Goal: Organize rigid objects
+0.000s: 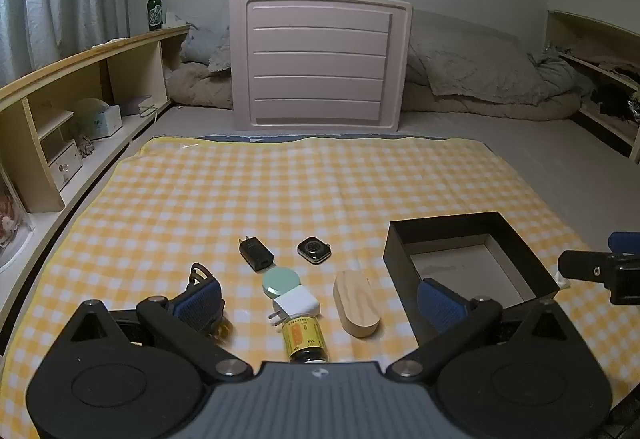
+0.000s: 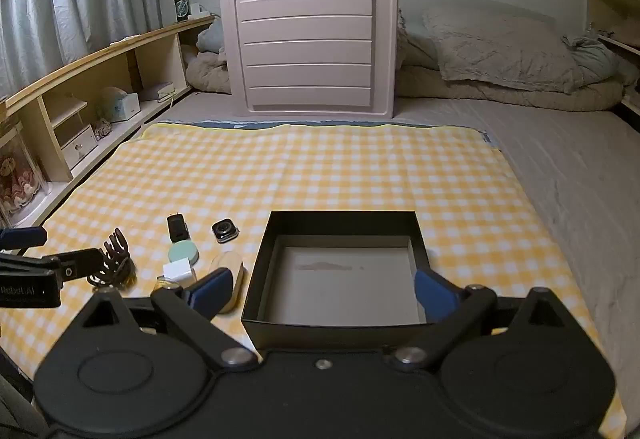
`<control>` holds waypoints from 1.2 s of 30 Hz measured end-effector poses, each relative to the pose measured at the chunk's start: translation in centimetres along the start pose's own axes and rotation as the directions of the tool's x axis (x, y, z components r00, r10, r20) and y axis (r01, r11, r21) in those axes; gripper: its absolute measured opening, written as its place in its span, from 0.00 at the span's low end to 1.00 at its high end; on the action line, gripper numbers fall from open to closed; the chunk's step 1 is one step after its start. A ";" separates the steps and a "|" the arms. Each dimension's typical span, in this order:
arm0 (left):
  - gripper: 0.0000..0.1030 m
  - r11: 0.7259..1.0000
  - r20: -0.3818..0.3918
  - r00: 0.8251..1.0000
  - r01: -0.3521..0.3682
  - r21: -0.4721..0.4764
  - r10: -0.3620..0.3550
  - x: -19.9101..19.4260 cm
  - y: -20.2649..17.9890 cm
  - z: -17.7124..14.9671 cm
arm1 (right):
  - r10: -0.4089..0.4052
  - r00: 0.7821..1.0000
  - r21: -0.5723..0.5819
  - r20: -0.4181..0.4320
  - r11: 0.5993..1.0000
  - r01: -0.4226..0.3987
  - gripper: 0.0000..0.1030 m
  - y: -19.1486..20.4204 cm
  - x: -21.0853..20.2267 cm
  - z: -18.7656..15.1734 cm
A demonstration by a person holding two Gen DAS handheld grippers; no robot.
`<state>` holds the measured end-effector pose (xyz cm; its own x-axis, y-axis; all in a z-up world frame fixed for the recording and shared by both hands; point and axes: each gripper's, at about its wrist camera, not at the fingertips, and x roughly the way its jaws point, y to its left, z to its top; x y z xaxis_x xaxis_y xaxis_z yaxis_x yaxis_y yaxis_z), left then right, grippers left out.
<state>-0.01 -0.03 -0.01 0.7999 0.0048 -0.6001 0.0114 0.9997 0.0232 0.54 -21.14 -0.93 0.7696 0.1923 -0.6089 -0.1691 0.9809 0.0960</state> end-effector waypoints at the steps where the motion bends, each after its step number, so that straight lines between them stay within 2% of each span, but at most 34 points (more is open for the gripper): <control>1: 1.00 1.000 0.001 1.000 -0.001 0.000 0.001 0.0 0.0 0.0 | 0.001 1.000 0.000 0.000 1.000 -0.001 0.95 0.0 0.0 0.0; 36: 1.00 1.000 -0.010 1.000 0.005 -0.002 -0.005 0.0 0.0 0.0 | -0.010 1.000 -0.008 -0.001 1.000 0.010 0.96 -0.1 -0.1 -0.1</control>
<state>0.02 0.00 0.01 0.7941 0.0003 -0.6078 0.0139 0.9997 0.0187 0.41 -21.25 -0.89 0.7706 0.1822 -0.6107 -0.1663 0.9825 0.0832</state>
